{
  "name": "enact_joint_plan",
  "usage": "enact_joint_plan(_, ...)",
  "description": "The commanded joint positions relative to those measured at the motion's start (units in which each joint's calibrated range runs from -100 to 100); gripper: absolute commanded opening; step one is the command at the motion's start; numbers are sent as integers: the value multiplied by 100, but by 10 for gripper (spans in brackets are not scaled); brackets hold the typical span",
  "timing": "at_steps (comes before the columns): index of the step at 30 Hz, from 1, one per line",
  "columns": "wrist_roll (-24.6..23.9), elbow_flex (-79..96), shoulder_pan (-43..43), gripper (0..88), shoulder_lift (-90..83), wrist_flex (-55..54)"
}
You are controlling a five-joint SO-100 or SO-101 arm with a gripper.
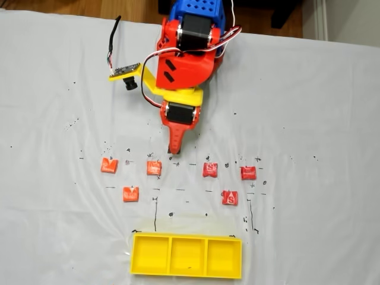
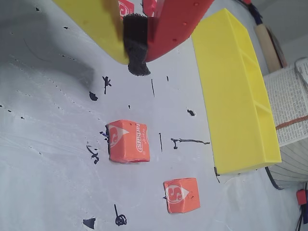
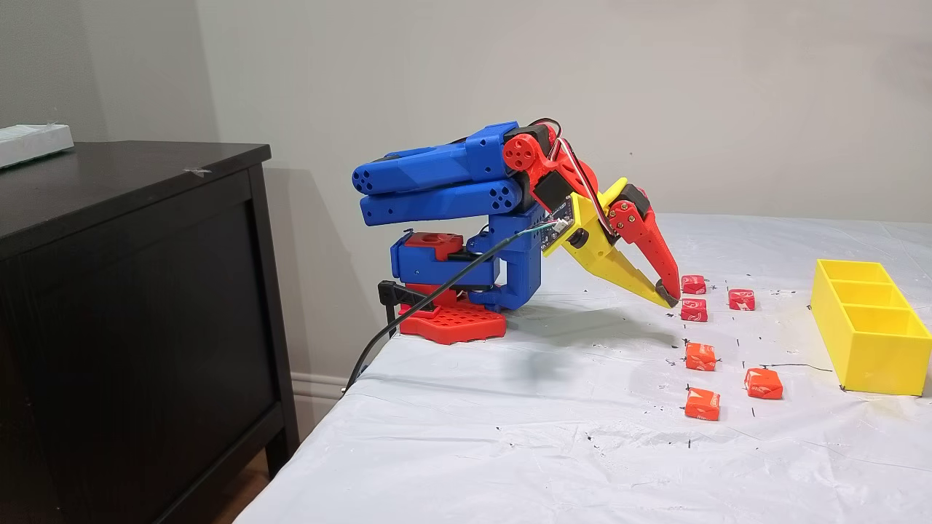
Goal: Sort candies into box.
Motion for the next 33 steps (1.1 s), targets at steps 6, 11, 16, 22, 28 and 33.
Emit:
enact_joint_plan(6,20,6,-3,2,-59,-17)
enact_joint_plan(11,29,6,-3,2,-59,-17)
enact_joint_plan(16,147,78,-356,1,-67,-304)
enact_joint_plan(22,147,-914,-447,0,-67,425)
enact_joint_plan(28,24,-1651,-682,0,17,924)
enact_joint_plan(33,-147,-2853,-1054,0,1290,1096)
